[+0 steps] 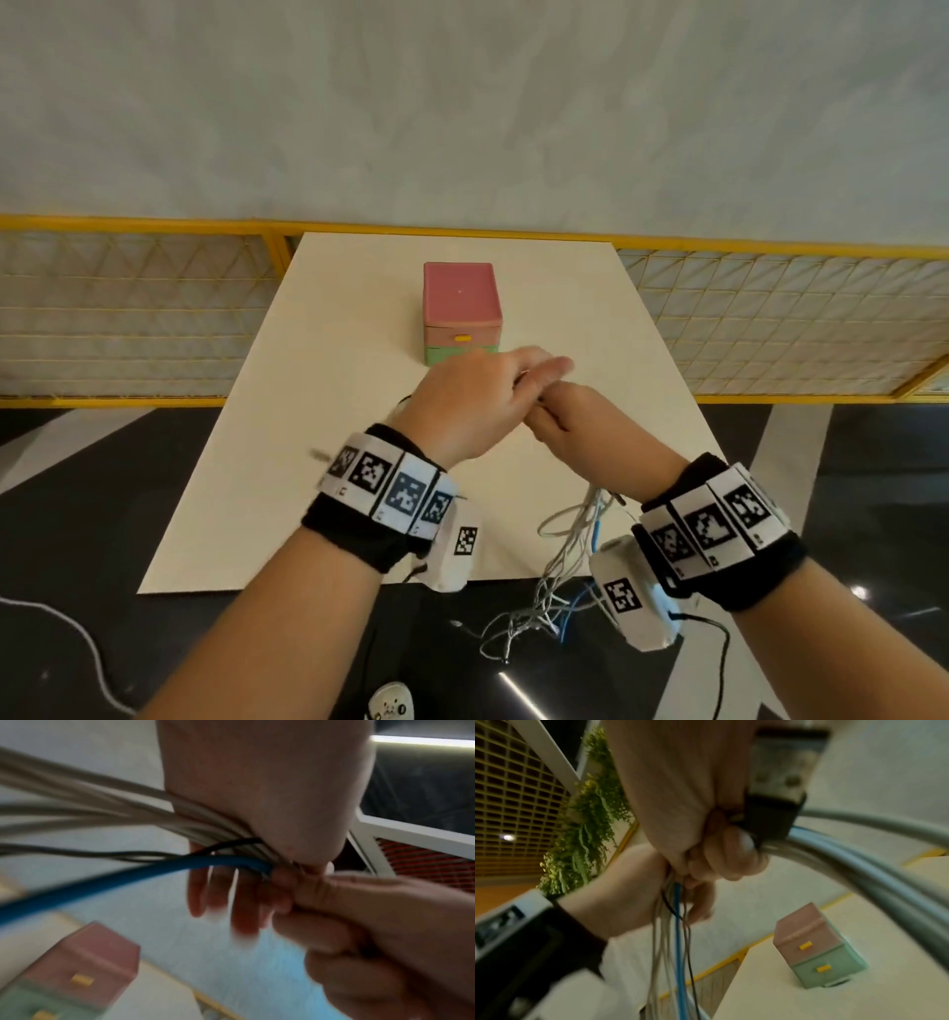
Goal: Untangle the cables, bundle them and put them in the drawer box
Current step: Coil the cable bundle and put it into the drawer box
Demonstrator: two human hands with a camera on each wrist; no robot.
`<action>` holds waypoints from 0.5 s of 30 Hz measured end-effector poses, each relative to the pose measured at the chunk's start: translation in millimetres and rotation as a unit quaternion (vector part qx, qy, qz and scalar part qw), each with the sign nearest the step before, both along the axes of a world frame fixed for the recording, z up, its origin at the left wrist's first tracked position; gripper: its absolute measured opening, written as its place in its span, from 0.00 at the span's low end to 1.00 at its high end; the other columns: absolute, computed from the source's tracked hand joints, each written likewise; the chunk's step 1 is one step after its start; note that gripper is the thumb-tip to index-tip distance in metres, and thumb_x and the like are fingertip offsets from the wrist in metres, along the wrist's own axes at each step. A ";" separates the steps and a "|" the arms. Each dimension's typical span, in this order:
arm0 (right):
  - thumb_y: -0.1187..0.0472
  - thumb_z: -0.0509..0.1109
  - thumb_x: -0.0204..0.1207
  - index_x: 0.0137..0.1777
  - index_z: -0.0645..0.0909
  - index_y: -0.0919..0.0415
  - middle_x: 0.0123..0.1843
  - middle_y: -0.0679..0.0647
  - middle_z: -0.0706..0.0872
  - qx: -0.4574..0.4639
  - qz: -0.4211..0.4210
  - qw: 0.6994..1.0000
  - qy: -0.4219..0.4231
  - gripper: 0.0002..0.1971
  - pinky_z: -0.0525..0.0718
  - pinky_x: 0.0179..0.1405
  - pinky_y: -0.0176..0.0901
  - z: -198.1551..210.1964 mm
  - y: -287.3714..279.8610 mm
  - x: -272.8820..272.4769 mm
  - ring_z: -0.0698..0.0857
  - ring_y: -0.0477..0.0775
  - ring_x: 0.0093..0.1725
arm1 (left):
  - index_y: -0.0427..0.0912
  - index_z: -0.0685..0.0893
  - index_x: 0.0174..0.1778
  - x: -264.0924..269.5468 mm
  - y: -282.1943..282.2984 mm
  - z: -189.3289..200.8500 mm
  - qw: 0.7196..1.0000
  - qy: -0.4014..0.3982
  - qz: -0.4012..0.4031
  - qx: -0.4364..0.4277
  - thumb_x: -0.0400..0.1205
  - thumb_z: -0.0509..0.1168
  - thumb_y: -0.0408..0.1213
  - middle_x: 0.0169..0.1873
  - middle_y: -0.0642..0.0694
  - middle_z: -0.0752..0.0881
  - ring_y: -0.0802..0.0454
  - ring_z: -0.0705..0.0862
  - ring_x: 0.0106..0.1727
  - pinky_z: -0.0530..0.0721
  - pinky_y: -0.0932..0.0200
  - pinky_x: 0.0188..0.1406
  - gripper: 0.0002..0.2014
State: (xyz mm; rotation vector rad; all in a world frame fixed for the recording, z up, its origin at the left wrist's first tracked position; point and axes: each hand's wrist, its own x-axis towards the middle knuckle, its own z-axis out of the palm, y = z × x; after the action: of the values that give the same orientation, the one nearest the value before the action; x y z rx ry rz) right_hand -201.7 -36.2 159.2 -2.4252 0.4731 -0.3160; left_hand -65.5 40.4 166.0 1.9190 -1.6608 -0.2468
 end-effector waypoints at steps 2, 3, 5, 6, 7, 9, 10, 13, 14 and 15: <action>0.62 0.61 0.83 0.46 0.79 0.55 0.36 0.45 0.83 0.002 -0.006 1.000 -0.001 0.07 0.75 0.36 0.37 4.7 -1.8 5.3 0.81 0.42 0.35 | 0.56 0.81 0.53 1.8 -3.6 -3.8 0.999 0.032 0.021 -0.005 0.83 0.46 0.65 0.28 0.52 0.85 0.55 0.84 0.34 0.83 0.51 0.38 0.23; 0.60 0.60 0.84 0.49 0.79 0.60 0.38 0.49 0.83 0.040 -0.008 0.999 0.000 0.07 0.78 0.38 0.40 7.6 -3.2 5.7 0.81 0.48 0.37 | 0.55 0.80 0.57 7.0 -4.3 -4.2 0.998 0.042 0.031 -0.032 0.85 0.49 0.62 0.24 0.53 0.82 0.59 0.82 0.29 0.80 0.55 0.32 0.20; 0.59 0.57 0.86 0.47 0.77 0.65 0.33 0.53 0.77 0.192 0.005 0.981 -0.003 0.11 0.78 0.36 0.39 10.8 -5.5 1.5 0.78 0.56 0.35 | 0.52 0.78 0.62 17.1 -3.4 0.8 0.992 0.060 0.045 -0.100 0.87 0.56 0.54 0.18 0.54 0.76 0.62 0.76 0.21 0.69 0.61 0.25 0.15; 0.59 0.55 0.87 0.44 0.74 0.65 0.31 0.54 0.72 0.266 0.024 0.964 -0.011 0.13 0.80 0.37 0.38 11.5 -5.9 -2.1 0.79 0.59 0.36 | 0.50 0.78 0.62 21.5 -2.6 5.5 0.986 0.088 0.051 -0.136 0.87 0.59 0.51 0.17 0.55 0.75 0.62 0.74 0.19 0.66 0.64 0.23 0.13; 0.58 0.53 0.87 0.42 0.72 0.65 0.31 0.55 0.70 0.316 0.049 0.948 -0.014 0.15 0.82 0.42 0.40 11.3 -4.9 -5.3 0.81 0.61 0.38 | 0.47 0.78 0.62 24.4 -1.6 11.1 0.976 0.123 0.054 -0.170 0.87 0.61 0.47 0.16 0.56 0.75 0.63 0.74 0.18 0.65 0.68 0.21 0.12; 0.56 0.52 0.87 0.42 0.70 0.63 0.32 0.53 0.70 0.349 0.085 0.933 -0.016 0.14 0.82 0.53 0.54 8.6 -3.0 -8.8 0.84 0.63 0.42 | 0.42 0.78 0.61 27.6 0.4 18.5 0.962 0.170 0.052 -0.206 0.86 0.63 0.42 0.18 0.62 0.79 0.66 0.75 0.18 0.64 0.75 0.21 0.11; 0.56 0.54 0.86 0.43 0.70 0.63 0.32 0.53 0.69 0.344 0.077 0.936 -0.015 0.13 0.82 0.52 0.56 8.5 -2.9 -8.2 0.81 0.63 0.38 | 0.41 0.79 0.59 29.1 1.2 19.3 0.960 0.182 0.051 -0.208 0.86 0.64 0.41 0.19 0.64 0.80 0.66 0.75 0.18 0.65 0.76 0.21 0.10; 0.59 0.58 0.86 0.42 0.71 0.59 0.32 0.55 0.68 0.239 0.009 0.971 -0.009 0.10 0.75 0.30 0.44 12.1 -4.7 -1.5 0.70 0.57 0.30 | 0.45 0.82 0.51 41.2 2.5 13.5 0.977 0.158 0.048 -0.132 0.86 0.62 0.47 0.20 0.57 0.79 0.60 0.73 0.20 0.71 0.60 0.23 0.10; 0.57 0.59 0.85 0.43 0.72 0.54 0.32 0.55 0.69 0.156 0.001 0.988 0.005 0.08 0.71 0.28 0.42 11.4 -6.8 0.6 0.70 0.54 0.28 | 0.46 0.82 0.49 44.7 3.3 11.2 0.989 0.116 0.048 -0.080 0.87 0.60 0.49 0.21 0.54 0.80 0.56 0.76 0.23 0.75 0.53 0.26 0.12; 0.55 0.59 0.85 0.45 0.72 0.51 0.32 0.53 0.72 0.061 0.002 0.998 0.023 0.06 0.69 0.28 0.41 10.0 -7.7 3.0 0.70 0.50 0.26 | 0.46 0.83 0.49 47.2 3.6 8.5 0.996 0.061 0.053 -0.032 0.87 0.58 0.51 0.23 0.51 0.82 0.53 0.80 0.26 0.79 0.49 0.31 0.14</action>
State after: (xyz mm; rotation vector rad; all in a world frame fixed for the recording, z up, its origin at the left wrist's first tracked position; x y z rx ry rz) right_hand -198.7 -43.9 169.3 -2.3187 0.4943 -0.2224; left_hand -18.3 44.0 174.6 1.8979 -1.4670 -0.2605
